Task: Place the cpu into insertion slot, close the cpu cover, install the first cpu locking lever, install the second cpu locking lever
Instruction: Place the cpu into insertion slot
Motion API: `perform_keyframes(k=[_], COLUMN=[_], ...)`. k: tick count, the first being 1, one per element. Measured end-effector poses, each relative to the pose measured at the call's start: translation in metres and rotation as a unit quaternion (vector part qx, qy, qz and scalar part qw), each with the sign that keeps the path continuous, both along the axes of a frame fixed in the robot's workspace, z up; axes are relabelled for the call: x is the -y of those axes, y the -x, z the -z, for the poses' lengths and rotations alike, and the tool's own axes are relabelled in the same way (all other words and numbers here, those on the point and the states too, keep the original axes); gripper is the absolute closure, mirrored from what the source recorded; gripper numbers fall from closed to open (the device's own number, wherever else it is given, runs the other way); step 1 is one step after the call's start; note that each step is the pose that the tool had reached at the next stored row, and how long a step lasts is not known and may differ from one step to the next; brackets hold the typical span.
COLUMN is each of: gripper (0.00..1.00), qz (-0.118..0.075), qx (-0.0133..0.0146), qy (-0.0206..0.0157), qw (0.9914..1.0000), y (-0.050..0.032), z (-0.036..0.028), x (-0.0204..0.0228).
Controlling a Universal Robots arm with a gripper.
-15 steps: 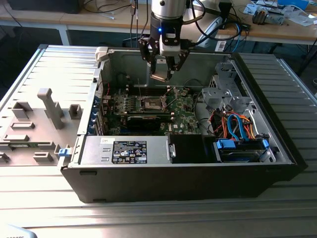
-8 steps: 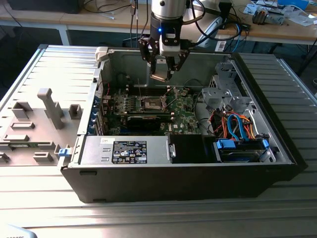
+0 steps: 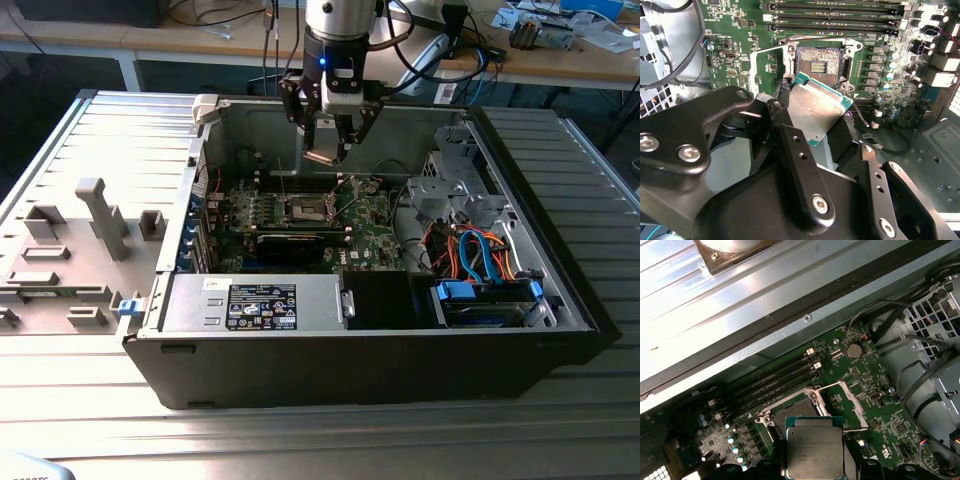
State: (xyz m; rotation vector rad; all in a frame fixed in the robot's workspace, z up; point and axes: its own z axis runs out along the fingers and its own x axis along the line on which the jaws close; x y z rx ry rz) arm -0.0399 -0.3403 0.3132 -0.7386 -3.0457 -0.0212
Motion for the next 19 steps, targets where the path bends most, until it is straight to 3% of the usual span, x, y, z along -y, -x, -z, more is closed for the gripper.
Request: perform_keyframes(k=[19], gripper=[0.46], qz=[0.013], qx=[0.0], qy=[0.0004], qw=[0.99991], y=[0.0], z=[0.0021], x=[0.0])
